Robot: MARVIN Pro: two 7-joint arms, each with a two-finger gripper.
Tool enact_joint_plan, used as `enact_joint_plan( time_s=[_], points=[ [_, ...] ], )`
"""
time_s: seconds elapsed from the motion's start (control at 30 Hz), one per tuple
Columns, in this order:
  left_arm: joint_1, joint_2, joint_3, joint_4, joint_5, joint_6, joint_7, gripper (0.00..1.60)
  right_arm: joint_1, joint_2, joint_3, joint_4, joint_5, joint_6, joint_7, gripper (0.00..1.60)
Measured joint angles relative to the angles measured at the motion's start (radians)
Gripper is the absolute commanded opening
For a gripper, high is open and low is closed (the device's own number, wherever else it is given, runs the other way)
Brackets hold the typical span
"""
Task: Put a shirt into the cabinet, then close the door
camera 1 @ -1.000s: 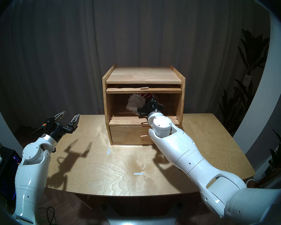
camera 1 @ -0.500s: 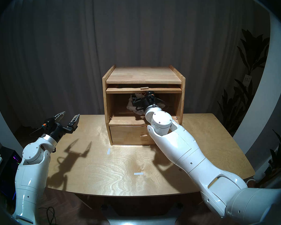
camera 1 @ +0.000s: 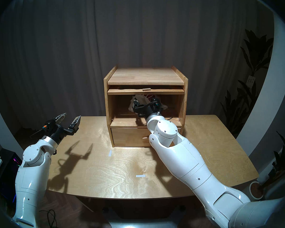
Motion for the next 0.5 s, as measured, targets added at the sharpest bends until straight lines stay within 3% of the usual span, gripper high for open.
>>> enact_joint_plan(
  time_s=[0.5],
  points=[
    [0.0, 0.0, 0.0, 0.005, 0.0, 0.0, 0.0, 1.6, -0.052, 0.026, 0.007, -0.128, 0.056, 0.018, 0.023, 1.6]
  ],
)
